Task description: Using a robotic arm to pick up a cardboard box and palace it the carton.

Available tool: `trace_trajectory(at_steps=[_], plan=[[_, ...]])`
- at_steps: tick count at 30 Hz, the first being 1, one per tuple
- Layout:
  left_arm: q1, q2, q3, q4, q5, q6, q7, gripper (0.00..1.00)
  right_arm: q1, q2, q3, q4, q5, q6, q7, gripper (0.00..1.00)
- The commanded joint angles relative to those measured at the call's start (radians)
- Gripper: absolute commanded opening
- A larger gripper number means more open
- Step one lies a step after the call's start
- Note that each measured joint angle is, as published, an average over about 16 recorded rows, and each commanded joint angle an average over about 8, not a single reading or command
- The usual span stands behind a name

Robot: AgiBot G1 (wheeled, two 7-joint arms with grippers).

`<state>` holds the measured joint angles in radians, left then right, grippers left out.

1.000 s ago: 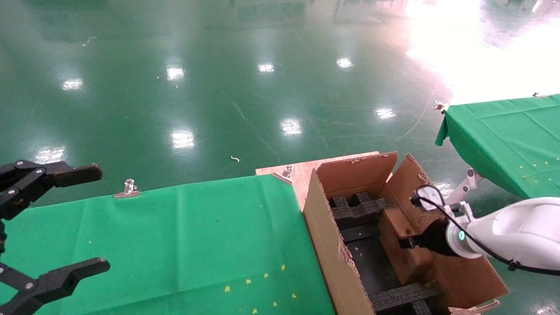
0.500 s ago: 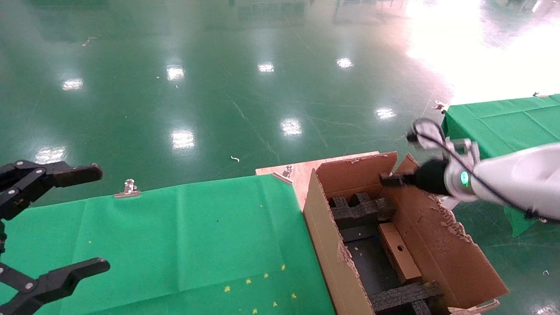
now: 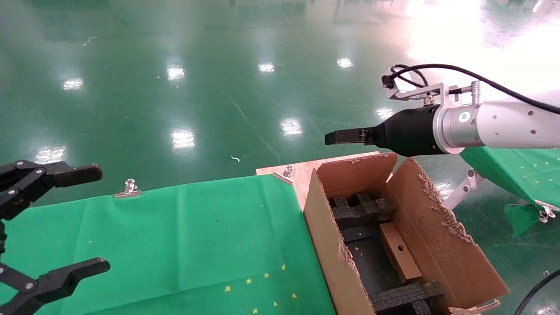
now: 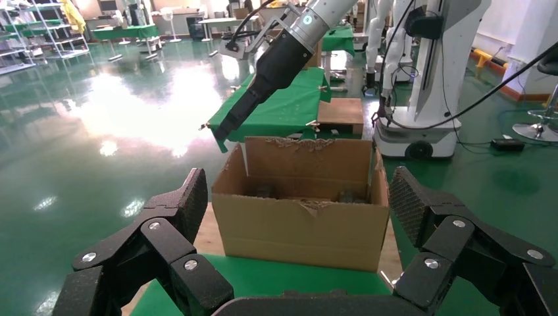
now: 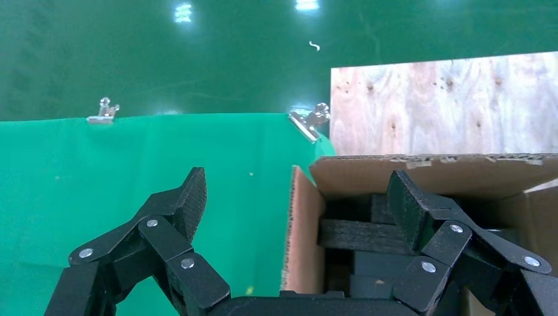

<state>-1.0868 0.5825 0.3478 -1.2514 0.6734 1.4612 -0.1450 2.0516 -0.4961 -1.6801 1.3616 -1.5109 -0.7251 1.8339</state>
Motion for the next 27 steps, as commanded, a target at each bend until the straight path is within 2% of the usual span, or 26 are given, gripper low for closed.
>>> trace_trajectory(at_steps=[1,5,9,27], plan=[[0.0,0.0,0.0,0.0,0.0,0.0,0.0,1.0,0.013,0.001,0.01,-0.001,0.044,-0.024,-0.016,1.0],[0.0,0.0,0.0,0.0,0.0,0.0,0.0,1.0,0.0,0.0,0.008,-0.001,0.018,-0.013,-0.01,1.0],[0.0,0.0,0.0,0.0,0.0,0.0,0.0,1.0,-0.03,-0.004,0.043,-0.003,0.028,-0.027,-0.05,1.0],[0.0,0.0,0.0,0.0,0.0,0.0,0.0,1.0,-0.312,-0.037,0.451,-0.025,0.257,-0.252,-0.529,1.0]])
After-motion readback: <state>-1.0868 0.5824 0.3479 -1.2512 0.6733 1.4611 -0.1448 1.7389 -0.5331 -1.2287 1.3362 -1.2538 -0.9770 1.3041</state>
